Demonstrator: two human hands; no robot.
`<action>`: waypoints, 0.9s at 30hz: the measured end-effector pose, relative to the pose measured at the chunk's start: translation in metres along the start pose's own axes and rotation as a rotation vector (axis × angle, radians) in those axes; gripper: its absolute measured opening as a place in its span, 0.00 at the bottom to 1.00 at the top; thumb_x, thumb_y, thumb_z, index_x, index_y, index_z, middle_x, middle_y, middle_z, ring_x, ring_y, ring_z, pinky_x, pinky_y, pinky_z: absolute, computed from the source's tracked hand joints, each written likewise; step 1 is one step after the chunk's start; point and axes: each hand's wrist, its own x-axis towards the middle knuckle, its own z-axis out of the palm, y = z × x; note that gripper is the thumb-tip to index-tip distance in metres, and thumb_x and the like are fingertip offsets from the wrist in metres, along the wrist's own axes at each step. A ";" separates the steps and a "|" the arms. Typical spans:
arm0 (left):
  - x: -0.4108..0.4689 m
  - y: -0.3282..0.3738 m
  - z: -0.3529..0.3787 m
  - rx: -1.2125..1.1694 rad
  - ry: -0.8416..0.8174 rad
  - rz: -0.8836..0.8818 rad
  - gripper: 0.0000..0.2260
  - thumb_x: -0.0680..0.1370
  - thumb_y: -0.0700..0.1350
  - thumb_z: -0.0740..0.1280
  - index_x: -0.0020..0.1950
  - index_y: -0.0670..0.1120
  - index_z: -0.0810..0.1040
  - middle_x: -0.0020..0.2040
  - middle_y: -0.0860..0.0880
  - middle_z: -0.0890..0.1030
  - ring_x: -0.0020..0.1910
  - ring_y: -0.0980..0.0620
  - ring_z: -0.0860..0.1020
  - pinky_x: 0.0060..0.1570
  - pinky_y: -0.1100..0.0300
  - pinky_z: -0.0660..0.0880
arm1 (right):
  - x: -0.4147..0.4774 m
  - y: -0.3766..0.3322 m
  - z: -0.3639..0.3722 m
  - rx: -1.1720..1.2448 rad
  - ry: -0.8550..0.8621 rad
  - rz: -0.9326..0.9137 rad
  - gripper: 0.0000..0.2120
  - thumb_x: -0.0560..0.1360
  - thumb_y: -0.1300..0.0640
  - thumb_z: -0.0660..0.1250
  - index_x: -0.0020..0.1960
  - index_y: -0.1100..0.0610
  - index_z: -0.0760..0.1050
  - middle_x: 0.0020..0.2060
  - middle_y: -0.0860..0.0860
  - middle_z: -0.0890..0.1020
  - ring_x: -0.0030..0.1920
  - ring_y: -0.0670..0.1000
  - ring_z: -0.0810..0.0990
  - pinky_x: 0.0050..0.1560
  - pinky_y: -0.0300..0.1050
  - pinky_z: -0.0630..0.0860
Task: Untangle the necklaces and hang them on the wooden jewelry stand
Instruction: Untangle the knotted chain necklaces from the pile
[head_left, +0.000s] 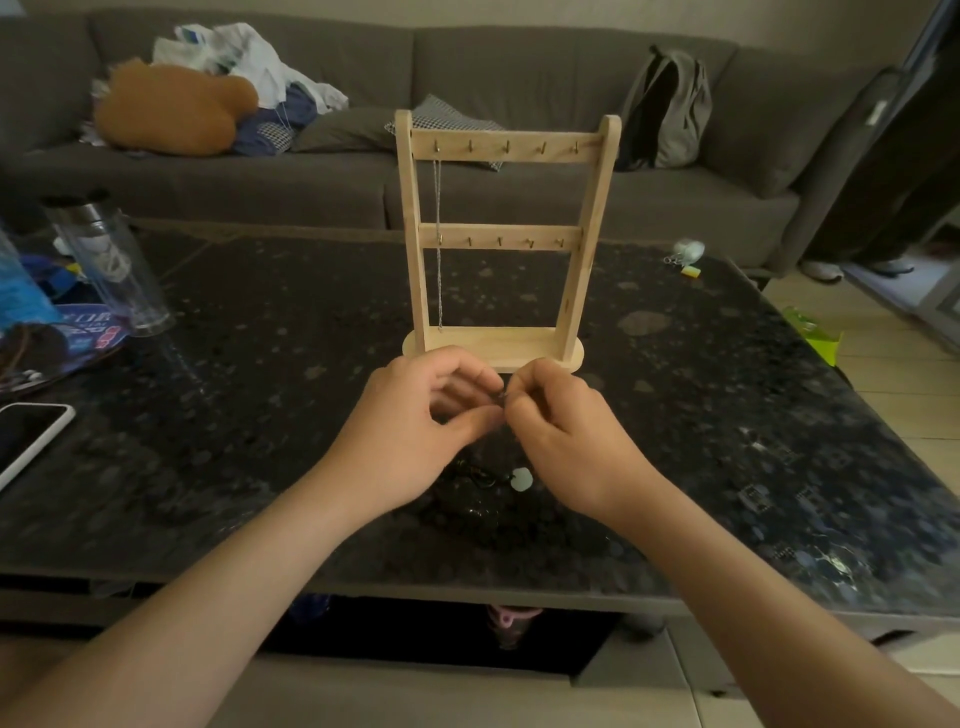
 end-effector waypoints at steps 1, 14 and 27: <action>-0.001 0.001 0.000 0.050 0.019 0.031 0.08 0.78 0.45 0.79 0.56 0.54 0.87 0.47 0.60 0.88 0.49 0.61 0.86 0.54 0.58 0.85 | 0.000 0.000 0.000 -0.006 0.007 0.006 0.05 0.84 0.56 0.63 0.51 0.54 0.77 0.32 0.46 0.80 0.28 0.41 0.76 0.30 0.35 0.72; -0.006 0.002 0.005 0.422 -0.004 0.193 0.03 0.84 0.49 0.68 0.54 0.54 0.81 0.47 0.60 0.82 0.46 0.62 0.80 0.52 0.60 0.78 | 0.002 0.000 0.003 -0.021 -0.065 0.088 0.09 0.85 0.55 0.61 0.49 0.53 0.78 0.38 0.48 0.83 0.37 0.45 0.80 0.40 0.47 0.80; -0.002 -0.004 0.003 0.150 -0.015 -0.116 0.06 0.87 0.51 0.65 0.55 0.57 0.81 0.45 0.57 0.85 0.47 0.60 0.85 0.54 0.54 0.84 | 0.003 0.011 0.003 0.076 0.013 -0.040 0.08 0.85 0.53 0.67 0.51 0.50 0.84 0.38 0.50 0.86 0.38 0.47 0.83 0.40 0.40 0.81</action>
